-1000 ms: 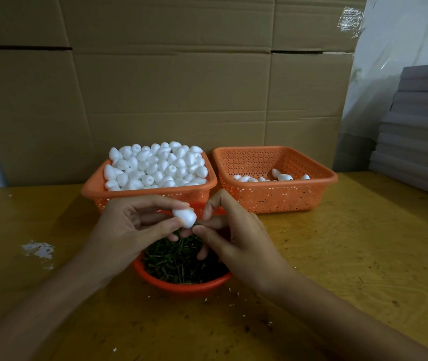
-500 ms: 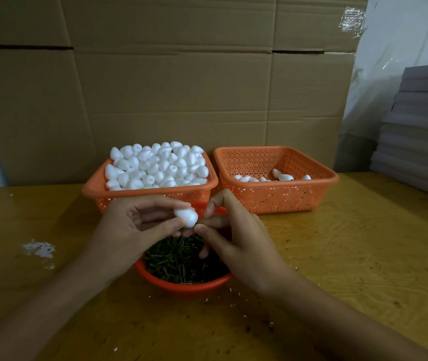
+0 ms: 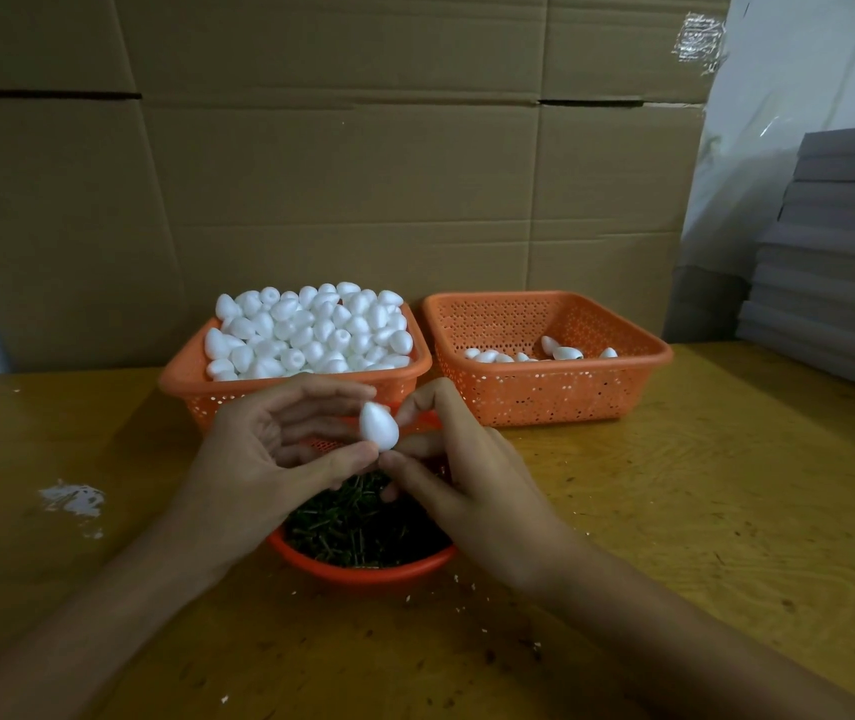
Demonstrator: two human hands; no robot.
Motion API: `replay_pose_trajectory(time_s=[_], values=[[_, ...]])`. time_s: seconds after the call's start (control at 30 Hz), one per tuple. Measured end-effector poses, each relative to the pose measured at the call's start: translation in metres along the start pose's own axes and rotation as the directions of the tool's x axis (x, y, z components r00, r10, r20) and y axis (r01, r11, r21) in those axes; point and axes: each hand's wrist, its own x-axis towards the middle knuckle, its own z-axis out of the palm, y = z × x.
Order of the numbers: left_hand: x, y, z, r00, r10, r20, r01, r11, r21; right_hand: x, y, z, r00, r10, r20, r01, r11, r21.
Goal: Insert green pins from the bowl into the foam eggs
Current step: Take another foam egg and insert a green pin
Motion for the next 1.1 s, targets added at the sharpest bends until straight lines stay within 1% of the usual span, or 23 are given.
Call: replay_pose_trajectory(time_s=[0.03,0.1,0.17,0.23,0.3,0.4,0.47,0.53,0.67,0.83,0.9,0.97,1.03,1.1], values=[[0.000,-0.001,0.000,1.000,0.000,0.001,0.000,1.000,0.011,0.000,0.000,-0.001,1.000,0.004,-0.011,-0.003,0.999,0.045],[-0.002,-0.002,0.002,1.000,0.009,0.022,-0.011,0.997,0.080,0.003,0.000,-0.007,0.998,0.040,-0.055,-0.029,0.981,0.190],[-0.004,-0.003,0.004,0.998,0.028,0.060,-0.040,0.977,0.208,0.009,0.003,-0.020,0.982,0.105,-0.159,-0.045,0.939,0.341],[-0.005,-0.003,0.006,0.993,0.059,0.101,-0.087,0.947,0.309,0.016,0.010,-0.041,0.943,0.196,-0.269,-0.065,0.901,0.430],[-0.006,-0.003,0.008,0.983,0.086,0.161,-0.139,0.923,0.359,0.020,0.023,-0.064,0.889,0.316,-0.330,-0.137,0.874,0.467],[-0.005,-0.004,0.008,0.973,0.069,0.220,-0.156,0.900,0.407,0.020,0.047,-0.088,0.807,0.471,-0.357,-0.275,0.834,0.479],[-0.006,-0.004,0.005,0.969,0.056,0.240,-0.155,0.896,0.417,0.019,0.060,-0.097,0.761,0.536,-0.366,-0.331,0.805,0.492],[-0.006,-0.004,0.004,0.962,0.046,0.270,-0.160,0.893,0.420,0.018,0.069,-0.104,0.725,0.572,-0.384,-0.355,0.788,0.502],[-0.008,-0.004,0.003,0.948,0.016,0.316,-0.166,0.877,0.451,0.019,0.073,-0.115,0.715,0.572,-0.402,-0.342,0.788,0.513],[-0.009,-0.001,0.003,0.940,0.013,0.341,-0.186,0.857,0.480,0.020,0.072,-0.119,0.752,0.558,-0.351,-0.339,0.784,0.520],[-0.009,0.001,0.003,0.933,0.015,0.359,-0.207,0.840,0.502,0.019,0.072,-0.119,0.752,0.553,-0.358,-0.339,0.791,0.510],[-0.010,0.003,0.003,0.927,0.019,0.373,-0.225,0.826,0.517,0.019,0.069,-0.117,0.753,0.523,-0.399,-0.327,0.824,0.462],[-0.011,0.004,0.003,0.926,0.017,0.376,-0.227,0.822,0.523,0.020,0.063,-0.111,0.767,0.450,-0.459,-0.308,0.884,0.352],[-0.010,0.004,0.002,0.927,0.009,0.374,-0.222,0.819,0.530,0.020,0.052,-0.102,0.820,0.351,-0.451,-0.272,0.934,0.232]])
